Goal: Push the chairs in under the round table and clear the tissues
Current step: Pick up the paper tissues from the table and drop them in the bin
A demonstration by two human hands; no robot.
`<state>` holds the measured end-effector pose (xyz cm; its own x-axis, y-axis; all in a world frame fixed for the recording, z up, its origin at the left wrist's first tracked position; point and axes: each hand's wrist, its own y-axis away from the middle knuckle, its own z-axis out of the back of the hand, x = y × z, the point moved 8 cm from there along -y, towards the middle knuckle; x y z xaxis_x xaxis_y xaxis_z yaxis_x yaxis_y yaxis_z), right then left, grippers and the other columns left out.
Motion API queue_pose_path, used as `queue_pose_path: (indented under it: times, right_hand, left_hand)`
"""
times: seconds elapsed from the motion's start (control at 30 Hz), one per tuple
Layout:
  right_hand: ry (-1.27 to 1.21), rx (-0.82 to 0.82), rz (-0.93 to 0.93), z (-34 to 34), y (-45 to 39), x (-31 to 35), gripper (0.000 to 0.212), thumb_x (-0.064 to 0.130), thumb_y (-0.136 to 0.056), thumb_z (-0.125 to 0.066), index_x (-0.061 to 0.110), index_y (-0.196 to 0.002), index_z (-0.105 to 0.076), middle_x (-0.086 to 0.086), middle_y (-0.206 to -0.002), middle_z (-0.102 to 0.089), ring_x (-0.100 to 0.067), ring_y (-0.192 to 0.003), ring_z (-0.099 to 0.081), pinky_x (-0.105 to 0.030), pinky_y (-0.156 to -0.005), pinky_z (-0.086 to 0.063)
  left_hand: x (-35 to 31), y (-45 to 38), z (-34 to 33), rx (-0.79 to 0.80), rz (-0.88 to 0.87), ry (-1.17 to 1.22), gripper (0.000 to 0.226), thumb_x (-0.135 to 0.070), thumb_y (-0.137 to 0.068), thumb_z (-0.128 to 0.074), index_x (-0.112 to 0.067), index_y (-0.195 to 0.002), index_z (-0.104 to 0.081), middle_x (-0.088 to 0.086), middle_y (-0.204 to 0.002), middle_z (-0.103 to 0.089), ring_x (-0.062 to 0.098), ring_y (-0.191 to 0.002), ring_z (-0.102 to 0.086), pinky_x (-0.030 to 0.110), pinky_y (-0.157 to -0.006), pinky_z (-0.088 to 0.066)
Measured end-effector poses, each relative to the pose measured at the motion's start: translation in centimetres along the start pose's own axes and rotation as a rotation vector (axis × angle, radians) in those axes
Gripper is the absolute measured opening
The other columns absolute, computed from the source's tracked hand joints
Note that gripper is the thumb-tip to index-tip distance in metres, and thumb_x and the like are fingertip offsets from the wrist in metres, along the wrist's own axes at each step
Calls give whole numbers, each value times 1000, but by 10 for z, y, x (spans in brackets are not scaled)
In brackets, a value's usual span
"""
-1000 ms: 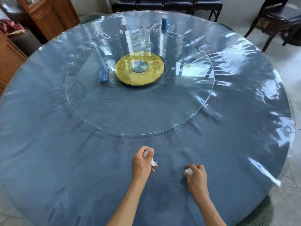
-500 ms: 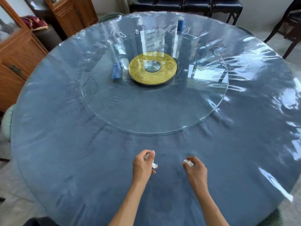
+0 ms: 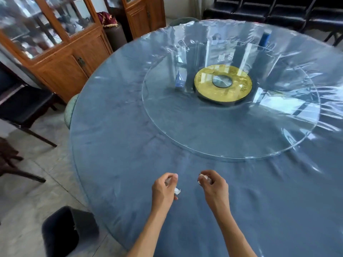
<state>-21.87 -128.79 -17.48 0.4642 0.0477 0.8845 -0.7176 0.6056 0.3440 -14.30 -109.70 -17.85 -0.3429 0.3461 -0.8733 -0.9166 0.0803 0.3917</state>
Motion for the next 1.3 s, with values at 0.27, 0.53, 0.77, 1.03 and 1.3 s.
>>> queue_pose_path:
  times: [0.27,0.53,0.77,1.03,1.3]
  right_hand:
    - [56,185,93,-120,34,38,14,23,-87,-66,24,-99,-74,4,-79,-72,-12,-82,-70,-25,-69,-49]
    - [147,350,174,-267,114,71,16,20,-87,-67,22,-101,-75,2,-77,-73,-10,-79,-71,-18,-63,-47]
    - [218,496,267,-383,200,89,13,21,-88,-64,28,-95,-72,4,-78,-72,-5,-70,-65,-12,-59,-45]
    - [333,630,361,-476,245,104,17,24,-89,-67,23,-104,-73,6,-88,-72,-8,-84,-67,-21,-68,-48]
    - [381,742,384,-563,242,116,17,26,-88,-67,28,-104,-71,10,-88,-71,-6,-85,-67,-31,-76,-57]
  left_hand:
    - [33,-3,112,-165,32,73,18,-31,-94,-63,-18,-83,-70,2,-70,-61,23,-52,-63,31,-46,-51]
    - [84,17,273,-343,57,218,15,-27,-94,-63,-16,-86,-71,-3,-68,-63,12,-47,-57,31,-44,-51]
    - [138,41,393,-489,106,318,14,-25,-94,-64,-18,-84,-71,3,-72,-64,17,-48,-55,26,-42,-48]
    - [167,55,480,-604,149,338,16,-29,-95,-63,-16,-88,-71,5,-74,-66,18,-50,-61,32,-47,-55]
    - [183,33,548,-711,208,309,17,-32,-95,-62,-17,-93,-71,4,-75,-68,19,-50,-64,38,-48,-58]
